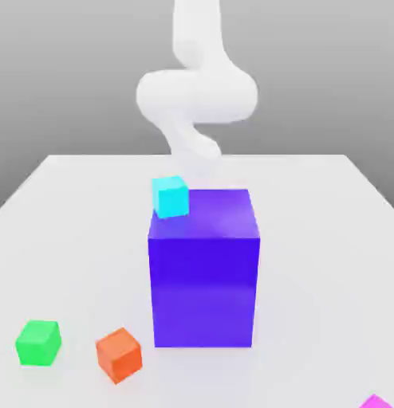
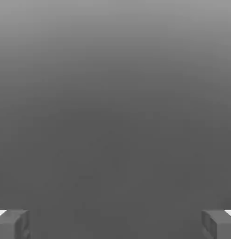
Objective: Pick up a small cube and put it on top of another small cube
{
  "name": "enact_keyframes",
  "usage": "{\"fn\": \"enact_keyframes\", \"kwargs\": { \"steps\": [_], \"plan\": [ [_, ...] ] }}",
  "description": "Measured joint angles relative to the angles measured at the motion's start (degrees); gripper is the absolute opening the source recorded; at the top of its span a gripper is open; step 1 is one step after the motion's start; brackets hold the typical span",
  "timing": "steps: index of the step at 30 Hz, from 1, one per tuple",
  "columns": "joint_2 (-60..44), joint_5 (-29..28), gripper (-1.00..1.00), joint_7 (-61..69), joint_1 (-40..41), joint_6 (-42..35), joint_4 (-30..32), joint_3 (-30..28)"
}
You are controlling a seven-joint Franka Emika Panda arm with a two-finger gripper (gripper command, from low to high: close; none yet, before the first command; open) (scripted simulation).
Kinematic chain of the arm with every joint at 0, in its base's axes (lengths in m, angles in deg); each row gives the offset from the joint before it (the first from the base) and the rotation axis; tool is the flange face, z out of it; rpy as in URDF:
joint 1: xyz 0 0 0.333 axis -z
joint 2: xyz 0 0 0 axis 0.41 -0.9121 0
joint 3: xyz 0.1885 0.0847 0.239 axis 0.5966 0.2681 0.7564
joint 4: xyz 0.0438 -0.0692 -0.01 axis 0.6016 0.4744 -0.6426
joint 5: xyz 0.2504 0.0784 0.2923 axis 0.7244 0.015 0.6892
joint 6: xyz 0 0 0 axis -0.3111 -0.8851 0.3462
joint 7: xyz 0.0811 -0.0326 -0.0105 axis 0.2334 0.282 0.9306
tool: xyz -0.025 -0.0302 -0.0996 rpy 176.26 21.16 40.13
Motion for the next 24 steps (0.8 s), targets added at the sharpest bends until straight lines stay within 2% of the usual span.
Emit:
{"fn": "enact_keyframes", "kwargs": {
  "steps": [14,24],
  "plan": [
    [-29.41,-0.63,0.0,5.81,-5.45,5.96,-5.1,4.09],
    [-50.28,-3.59,0.0,8.17,-9.93,10.1,-8.72,6.74]
  ]
}}
